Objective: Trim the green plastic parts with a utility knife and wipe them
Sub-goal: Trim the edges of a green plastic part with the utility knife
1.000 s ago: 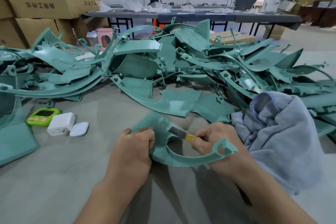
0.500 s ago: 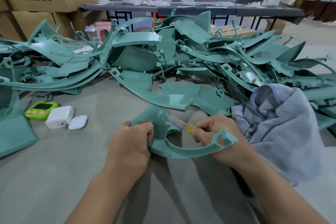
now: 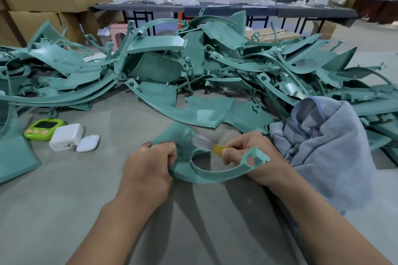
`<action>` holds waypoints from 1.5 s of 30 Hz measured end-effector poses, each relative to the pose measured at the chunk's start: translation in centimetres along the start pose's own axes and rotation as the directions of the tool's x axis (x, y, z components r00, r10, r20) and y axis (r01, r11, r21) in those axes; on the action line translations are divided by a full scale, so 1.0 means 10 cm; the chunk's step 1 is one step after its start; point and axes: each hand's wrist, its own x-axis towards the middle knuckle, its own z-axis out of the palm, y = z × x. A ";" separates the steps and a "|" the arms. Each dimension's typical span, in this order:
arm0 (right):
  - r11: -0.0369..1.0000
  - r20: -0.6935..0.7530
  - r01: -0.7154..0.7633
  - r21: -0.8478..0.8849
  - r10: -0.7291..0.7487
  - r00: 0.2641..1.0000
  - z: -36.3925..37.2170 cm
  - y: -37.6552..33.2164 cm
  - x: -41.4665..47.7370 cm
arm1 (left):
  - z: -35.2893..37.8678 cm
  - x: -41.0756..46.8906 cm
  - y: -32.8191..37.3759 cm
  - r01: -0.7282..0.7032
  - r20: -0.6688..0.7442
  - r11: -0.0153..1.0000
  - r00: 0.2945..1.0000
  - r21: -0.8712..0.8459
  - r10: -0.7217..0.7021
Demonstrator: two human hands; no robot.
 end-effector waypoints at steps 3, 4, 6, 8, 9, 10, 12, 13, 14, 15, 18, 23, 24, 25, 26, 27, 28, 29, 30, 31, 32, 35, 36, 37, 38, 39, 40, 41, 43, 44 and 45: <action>1.000 -0.095 -0.010 -0.028 0.007 0.995 0.01 0.00 0.00 | 0.02 0.00 0.00 -0.005 -0.006 1.000 1.000 -0.012 0.005; 1.000 -0.122 -0.017 0.015 0.019 0.992 0.01 0.02 0.01 | 0.02 0.00 -0.01 -0.009 -0.007 1.000 1.000 -0.015 0.009; 0.996 -0.102 -0.037 0.081 0.045 0.994 -0.01 0.03 0.02 | 0.02 0.00 -0.04 -0.021 -0.002 1.000 1.000 -0.017 0.021; 0.999 -0.072 -0.048 0.006 0.048 0.996 -0.02 0.02 0.01 | 0.02 0.01 -0.06 -0.038 0.001 0.999 0.999 -0.025 0.038; 0.997 -0.089 -0.047 -0.059 0.042 0.995 -0.02 0.02 0.02 | 0.02 0.01 -0.07 -0.044 -0.001 0.998 0.999 -0.033 0.044; 0.994 -0.117 -0.048 -0.099 0.036 0.992 -0.01 0.01 0.02 | 0.01 0.01 -0.08 -0.047 -0.001 0.998 0.999 -0.039 0.047; 0.995 -0.137 -0.070 -0.071 0.059 0.989 -0.03 0.02 0.03 | 0.00 0.00 -0.10 -0.052 0.010 0.997 0.999 -0.059 0.052; 0.996 -0.117 -0.078 -0.046 0.072 0.991 -0.04 0.02 0.02 | -0.01 0.00 -0.11 -0.057 0.013 0.995 0.998 -0.079 0.058; 0.996 -0.085 -0.080 -0.042 0.076 0.993 -0.04 0.02 0.02 | -0.01 0.00 -0.12 -0.061 0.014 0.993 0.998 -0.097 0.063; 0.995 -0.063 -0.081 -0.054 0.077 0.995 -0.04 0.02 0.01 | -0.01 0.00 -0.13 -0.062 0.013 0.992 0.998 -0.106 0.063; 0.996 -0.106 -0.084 -0.009 0.083 0.991 -0.03 0.01 0.00 | 0.00 0.00 -0.14 -0.045 -0.002 0.994 0.999 -0.097 0.045; 0.992 -0.095 -0.068 -0.106 0.058 0.994 0.00 0.06 0.01 | -0.02 -0.01 -0.10 -0.017 0.011 0.992 1.000 -0.126 0.019; 0.987 -0.161 -0.088 -0.135 0.065 0.985 0.01 0.08 0.03 | -0.03 0.00 -0.09 0.009 0.007 0.986 1.000 -0.167 -0.008; 0.986 -0.209 -0.108 -0.127 0.080 0.975 0.01 0.10 0.04 | -0.04 0.01 -0.09 0.044 -0.010 0.977 0.999 -0.209 -0.047; 0.989 -0.229 -0.116 -0.088 0.093 0.969 0.02 0.10 0.04 | -0.06 0.03 -0.10 0.084 -0.040 0.968 0.995 -0.238 -0.096; 0.994 -0.230 -0.108 -0.033 0.098 0.968 0.03 0.10 0.03 | -0.10 0.05 -0.10 0.132 -0.087 0.956 0.983 -0.260 -0.159; 0.996 -0.232 -0.089 0.028 0.093 0.968 0.04 0.09 0.01 | -0.15 0.08 -0.09 0.192 -0.140 0.934 0.960 -0.301 -0.243; 0.995 -0.242 -0.063 0.082 0.082 0.967 0.05 0.09 0.00 | -0.19 0.11 -0.08 0.260 -0.179 0.887 0.921 -0.381 -0.347; 0.990 -0.258 -0.036 0.135 0.070 0.964 0.05 0.10 0.00 | -0.21 0.14 -0.08 0.320 -0.180 0.797 0.867 -0.512 -0.464; 0.980 -0.266 -0.014 0.197 0.067 0.962 0.05 0.10 -0.01 | -0.22 0.16 -0.05 0.352 -0.127 0.653 0.813 -0.671 -0.569; 0.964 -0.258 0.002 0.265 0.069 0.964 0.05 0.09 -0.01 | -0.21 0.18 -0.03 0.364 -0.025 0.467 0.767 -0.806 -0.641; 0.938 -0.200 0.037 0.346 0.035 0.979 0.10 0.05 -0.05 | -0.16 0.19 0.00 0.418 0.230 0.134 0.708 -0.898 -0.668; 0.943 -0.187 0.053 0.330 0.010 0.982 0.13 0.02 -0.06 | -0.14 0.19 0.01 0.427 0.252 0.112 0.704 -0.897 -0.664; 0.946 -0.179 0.071 0.317 -0.013 0.984 0.17 0.00 -0.08 | -0.14 0.19 0.01 0.423 0.253 0.111 0.710 -0.899 -0.657; 0.943 -0.174 0.084 0.322 -0.028 0.984 0.20 -0.03 -0.09 | -0.13 0.19 0.01 0.413 0.240 0.125 0.722 -0.902 -0.649; 0.935 -0.171 0.093 0.342 -0.036 0.985 0.23 -0.06 -0.10 | -0.12 0.20 0.00 0.397 0.218 0.150 0.738 -0.905 -0.639; 0.924 -0.173 0.097 0.369 -0.034 0.984 0.24 -0.08 -0.10 | -0.10 0.20 -0.01 0.378 0.187 0.184 0.755 -0.908 -0.628; 0.909 -0.181 0.099 0.405 -0.027 0.983 0.26 -0.09 -0.10 | -0.07 0.20 -0.01 0.356 0.156 0.220 0.775 -0.908 -0.613; 0.876 -0.175 0.088 0.474 -0.004 0.985 0.30 -0.13 -0.11 | -0.01 0.18 -0.03 0.320 0.104 0.278 0.803 -0.906 -0.587; 0.862 -0.147 0.068 0.502 0.008 0.989 0.32 -0.16 -0.13 | 0.01 0.17 -0.04 0.312 0.083 0.308 0.811 -0.899 -0.579; 0.848 -0.108 0.037 0.529 0.025 0.994 0.35 -0.18 -0.15 | 0.03 0.17 -0.06 0.310 0.066 0.335 0.814 -0.890 -0.577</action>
